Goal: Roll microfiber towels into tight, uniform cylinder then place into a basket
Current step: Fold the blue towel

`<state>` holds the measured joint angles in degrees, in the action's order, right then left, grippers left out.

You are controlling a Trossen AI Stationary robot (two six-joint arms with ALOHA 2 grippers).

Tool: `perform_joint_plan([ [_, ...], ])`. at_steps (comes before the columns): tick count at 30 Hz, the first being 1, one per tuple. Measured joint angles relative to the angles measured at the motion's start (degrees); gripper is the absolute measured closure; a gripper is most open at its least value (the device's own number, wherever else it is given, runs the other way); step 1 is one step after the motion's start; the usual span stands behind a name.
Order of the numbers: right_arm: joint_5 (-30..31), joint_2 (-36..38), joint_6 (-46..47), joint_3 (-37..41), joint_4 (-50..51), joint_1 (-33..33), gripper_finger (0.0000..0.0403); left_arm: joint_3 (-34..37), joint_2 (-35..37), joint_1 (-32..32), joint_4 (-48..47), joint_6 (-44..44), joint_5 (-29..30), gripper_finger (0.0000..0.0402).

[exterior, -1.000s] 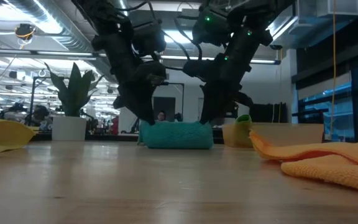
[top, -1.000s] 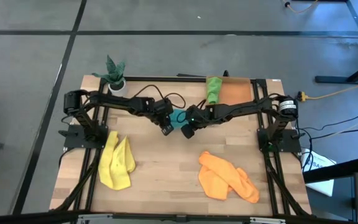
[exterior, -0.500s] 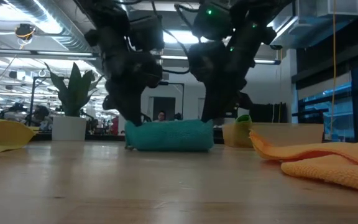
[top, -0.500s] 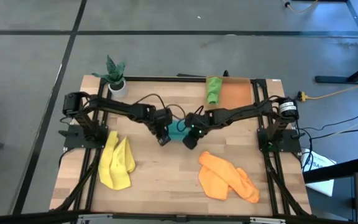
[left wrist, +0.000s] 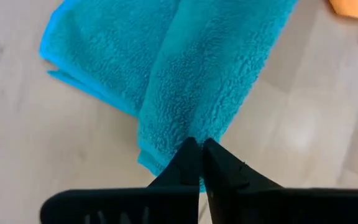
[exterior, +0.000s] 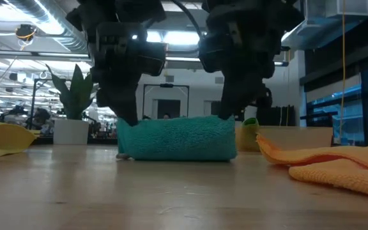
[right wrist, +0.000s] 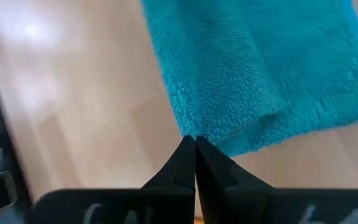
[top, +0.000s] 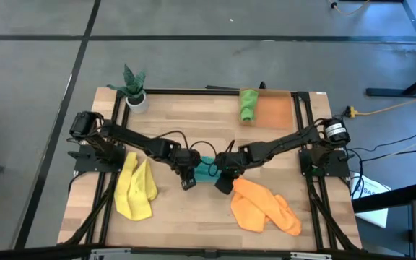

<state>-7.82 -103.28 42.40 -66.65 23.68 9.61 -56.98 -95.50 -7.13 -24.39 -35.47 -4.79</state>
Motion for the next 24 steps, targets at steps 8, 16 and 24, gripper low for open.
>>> perform_joint_plan([
  [8, 17.04, 0.00, 5.50, 0.07, 2.24, 0.27, 0.0400, 0.03, 0.00, -0.67, 0.64, 4.39, 13.15, 0.0402],
  [16, 24.66, 0.00, 5.28, 0.07, 2.11, 1.92, 0.0400, 0.03, 0.00, -1.67, 0.90, 6.21, 17.76, 0.0402],
  [24, 16.82, 0.00, 4.87, 0.07, 1.55, 2.43, 0.0400, 0.03, 0.00, -3.61, 0.16, 5.34, 6.73, 0.0402],
])
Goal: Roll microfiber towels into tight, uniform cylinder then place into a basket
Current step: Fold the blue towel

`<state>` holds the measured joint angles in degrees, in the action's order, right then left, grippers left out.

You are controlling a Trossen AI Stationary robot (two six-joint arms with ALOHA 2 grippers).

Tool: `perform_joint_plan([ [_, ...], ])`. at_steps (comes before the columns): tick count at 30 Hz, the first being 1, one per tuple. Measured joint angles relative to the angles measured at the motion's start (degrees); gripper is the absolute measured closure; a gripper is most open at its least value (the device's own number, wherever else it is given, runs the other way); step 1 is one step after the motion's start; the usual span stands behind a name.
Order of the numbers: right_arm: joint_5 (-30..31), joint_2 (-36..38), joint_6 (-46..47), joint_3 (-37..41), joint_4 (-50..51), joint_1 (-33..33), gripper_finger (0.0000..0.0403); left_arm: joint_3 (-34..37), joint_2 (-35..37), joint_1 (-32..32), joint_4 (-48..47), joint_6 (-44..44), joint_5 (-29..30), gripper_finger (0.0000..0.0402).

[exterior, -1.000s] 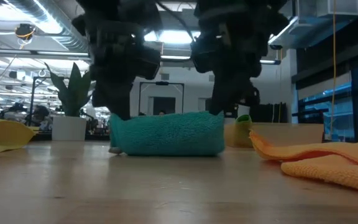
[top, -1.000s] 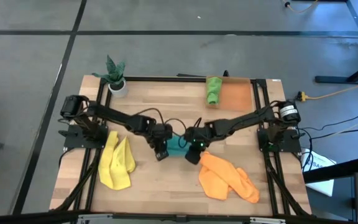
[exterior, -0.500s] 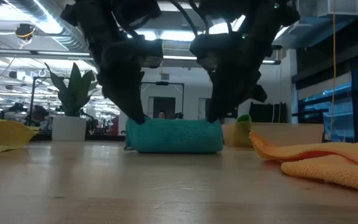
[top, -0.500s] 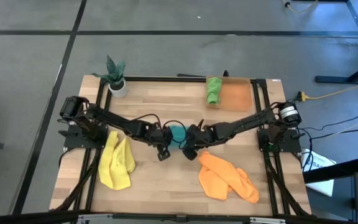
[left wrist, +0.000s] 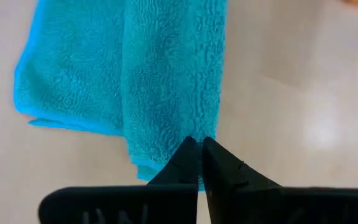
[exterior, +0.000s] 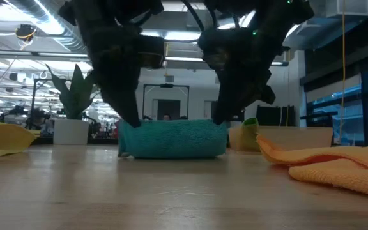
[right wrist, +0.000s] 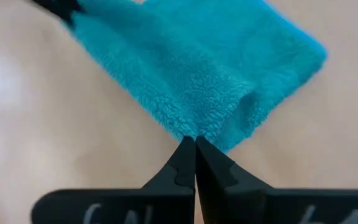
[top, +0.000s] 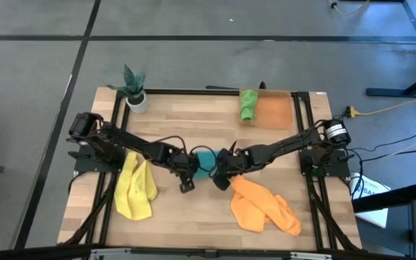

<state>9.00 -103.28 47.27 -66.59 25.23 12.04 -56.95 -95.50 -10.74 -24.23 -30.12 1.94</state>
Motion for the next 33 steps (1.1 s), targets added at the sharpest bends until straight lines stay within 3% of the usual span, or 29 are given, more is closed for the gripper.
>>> perform_joint_plan([
  [7, -13.53, 0.00, -5.90, -0.09, -3.55, 2.28, 0.0400, -0.11, 0.00, -4.64, 0.47, -2.78, -6.12, 0.0402],
  [11, -16.47, -0.02, -11.57, -0.07, -7.85, 3.31, 0.0400, -0.10, 0.00, -6.29, 1.23, -1.27, -6.15, 0.0402],
  [16, -9.72, -0.02, -13.34, -0.07, -9.48, 3.64, 0.0400, 0.00, 0.00, -7.22, 2.04, 1.53, 1.53, 0.0402],
  [21, -1.52, -0.02, -12.05, -0.07, -9.40, 3.56, 0.0400, 0.00, -0.02, -7.28, 2.22, 4.27, 5.62, 0.0402],
  [28, 6.91, -0.02, -2.78, -0.07, -4.14, 3.58, 0.0400, 0.00, -0.02, -7.21, 2.56, 6.94, 4.11, 0.0402],
  [33, 4.37, -0.02, 0.26, -0.07, 0.07, 2.02, 0.0400, -0.07, -0.02, -6.21, 3.23, 4.31, 2.79, 0.0402],
])
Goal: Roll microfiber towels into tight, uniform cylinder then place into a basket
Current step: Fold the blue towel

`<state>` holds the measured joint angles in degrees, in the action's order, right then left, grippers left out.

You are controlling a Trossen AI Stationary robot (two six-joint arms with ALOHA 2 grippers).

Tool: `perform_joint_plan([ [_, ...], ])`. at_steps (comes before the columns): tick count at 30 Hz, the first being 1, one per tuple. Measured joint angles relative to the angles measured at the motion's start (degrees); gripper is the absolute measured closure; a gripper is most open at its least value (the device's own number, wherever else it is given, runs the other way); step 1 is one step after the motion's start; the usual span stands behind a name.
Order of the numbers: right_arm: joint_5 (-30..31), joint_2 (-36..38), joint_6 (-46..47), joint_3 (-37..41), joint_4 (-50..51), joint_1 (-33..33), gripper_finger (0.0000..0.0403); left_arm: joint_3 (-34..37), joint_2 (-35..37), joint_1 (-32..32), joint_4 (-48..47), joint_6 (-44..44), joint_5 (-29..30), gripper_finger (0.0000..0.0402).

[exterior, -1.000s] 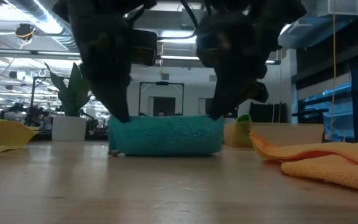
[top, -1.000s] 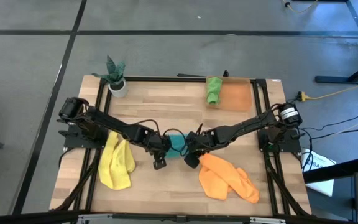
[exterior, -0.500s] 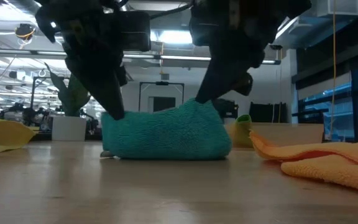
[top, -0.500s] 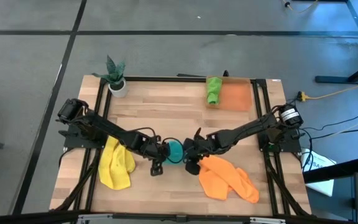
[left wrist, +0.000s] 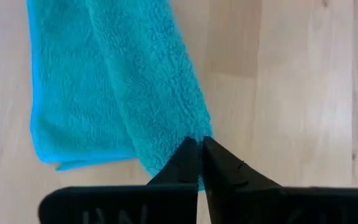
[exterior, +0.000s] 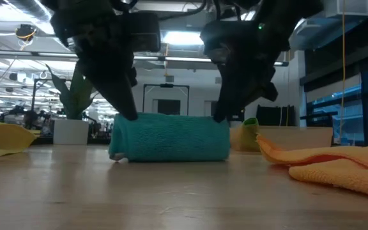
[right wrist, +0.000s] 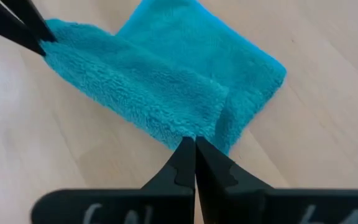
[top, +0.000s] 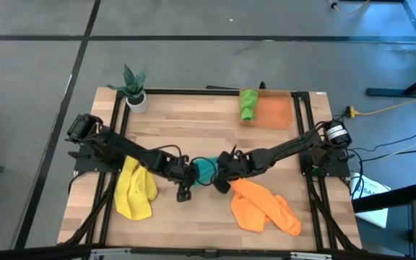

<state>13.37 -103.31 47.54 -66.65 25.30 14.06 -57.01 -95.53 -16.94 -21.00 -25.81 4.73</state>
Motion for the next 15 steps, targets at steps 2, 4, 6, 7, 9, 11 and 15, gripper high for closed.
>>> perform_joint_plan([
  [2, -2.08, 0.00, -1.40, 0.00, -0.22, -0.64, 0.0400, 0.02, 0.00, 0.72, 0.61, -1.85, -1.24, 0.0402],
  [4, -2.92, 0.00, -2.53, 0.02, -0.41, -0.91, 0.0400, 0.02, 0.00, 1.79, 1.59, -3.41, -3.08, 0.0402],
  [6, -3.17, 0.00, -2.88, 0.04, -0.73, -1.09, 0.0400, 0.04, 0.00, 3.04, 2.42, -5.70, -4.93, 0.0402],
  [7, -3.70, 0.00, -2.87, 0.04, -0.79, -1.18, 0.0400, 0.04, 0.00, 3.65, 2.47, -6.96, -5.70, 0.0402],
  [9, -4.92, 0.00, -2.90, 0.04, -0.78, -1.46, 0.0400, 0.07, 0.00, 4.97, 2.41, -10.07, -6.39, 0.0402],
  [11, -6.17, 0.00, -2.94, 0.04, -0.79, -1.51, 0.0400, 0.07, 0.00, 6.38, 2.43, -13.08, -6.33, 0.0402],
  [15, -6.41, 0.00, -3.21, 0.04, -0.81, -1.49, 0.0400, 0.07, 0.00, 9.00, 2.30, -18.73, -6.36, 0.0402],
])
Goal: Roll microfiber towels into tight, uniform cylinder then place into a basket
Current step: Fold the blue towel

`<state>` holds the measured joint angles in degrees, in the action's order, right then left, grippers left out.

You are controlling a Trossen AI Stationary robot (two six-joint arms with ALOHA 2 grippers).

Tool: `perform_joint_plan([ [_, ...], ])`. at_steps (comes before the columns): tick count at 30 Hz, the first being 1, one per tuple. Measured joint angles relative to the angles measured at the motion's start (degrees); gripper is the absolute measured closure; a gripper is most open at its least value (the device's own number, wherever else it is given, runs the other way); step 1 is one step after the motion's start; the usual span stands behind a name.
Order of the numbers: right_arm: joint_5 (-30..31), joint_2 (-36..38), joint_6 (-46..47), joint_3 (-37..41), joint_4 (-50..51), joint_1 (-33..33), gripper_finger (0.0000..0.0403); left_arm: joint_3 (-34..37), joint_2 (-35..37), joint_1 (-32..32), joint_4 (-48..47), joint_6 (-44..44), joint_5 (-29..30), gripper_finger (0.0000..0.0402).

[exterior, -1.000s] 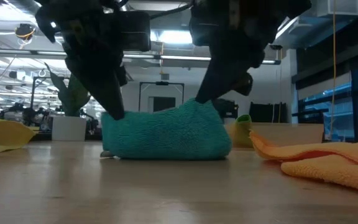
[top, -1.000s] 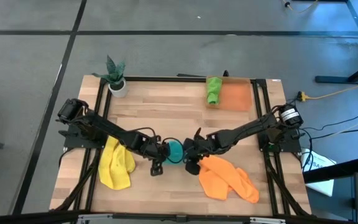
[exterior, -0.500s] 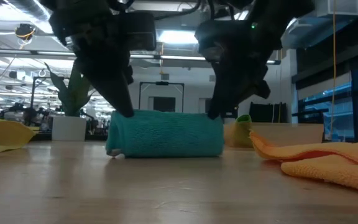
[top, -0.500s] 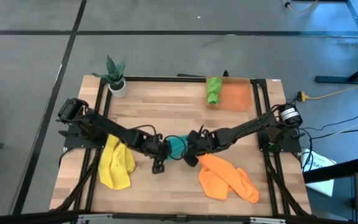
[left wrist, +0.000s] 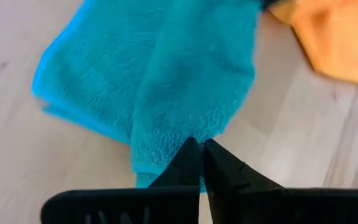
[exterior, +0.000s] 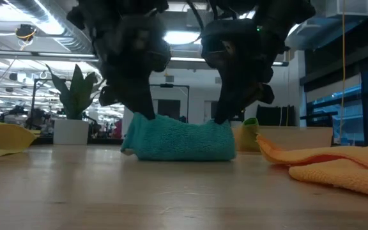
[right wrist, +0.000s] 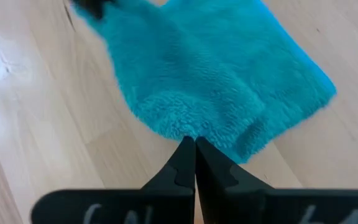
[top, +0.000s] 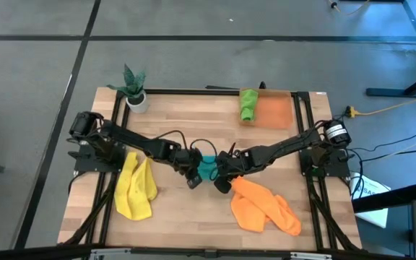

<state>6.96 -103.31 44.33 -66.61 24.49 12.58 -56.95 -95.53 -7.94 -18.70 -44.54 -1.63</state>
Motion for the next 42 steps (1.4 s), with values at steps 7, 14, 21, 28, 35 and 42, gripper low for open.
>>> perform_joint_plan([
  [7, -0.15, 0.00, -0.92, 0.00, -0.17, -0.29, 0.0400, 0.00, 0.00, 2.83, 0.00, -5.26, 0.11, 0.0402],
  [14, 3.18, 0.00, 8.46, 0.00, 0.41, -2.29, 0.0400, 0.00, 0.00, 5.10, -0.34, -7.49, -6.33, 0.0402],
  [21, 2.74, 0.00, 10.50, 0.00, 0.42, -4.91, 0.0400, 0.00, 0.00, 5.92, -4.38, -7.84, -9.69, 0.0402],
  [28, 0.31, 0.00, 9.23, 0.00, 0.31, -6.32, 0.0400, -0.02, 0.00, 6.28, -6.77, -6.32, -7.18, 0.0402],
  [35, -1.46, 0.00, 9.20, 0.00, 0.09, -6.87, 0.0380, -0.02, 0.00, 6.55, -7.02, -5.92, -5.31, 0.0402],
  [42, -1.51, 0.00, 9.19, 0.00, -0.26, -6.95, 0.0354, -0.02, 0.00, 6.55, -7.04, -6.23, -4.73, 0.0399],
])
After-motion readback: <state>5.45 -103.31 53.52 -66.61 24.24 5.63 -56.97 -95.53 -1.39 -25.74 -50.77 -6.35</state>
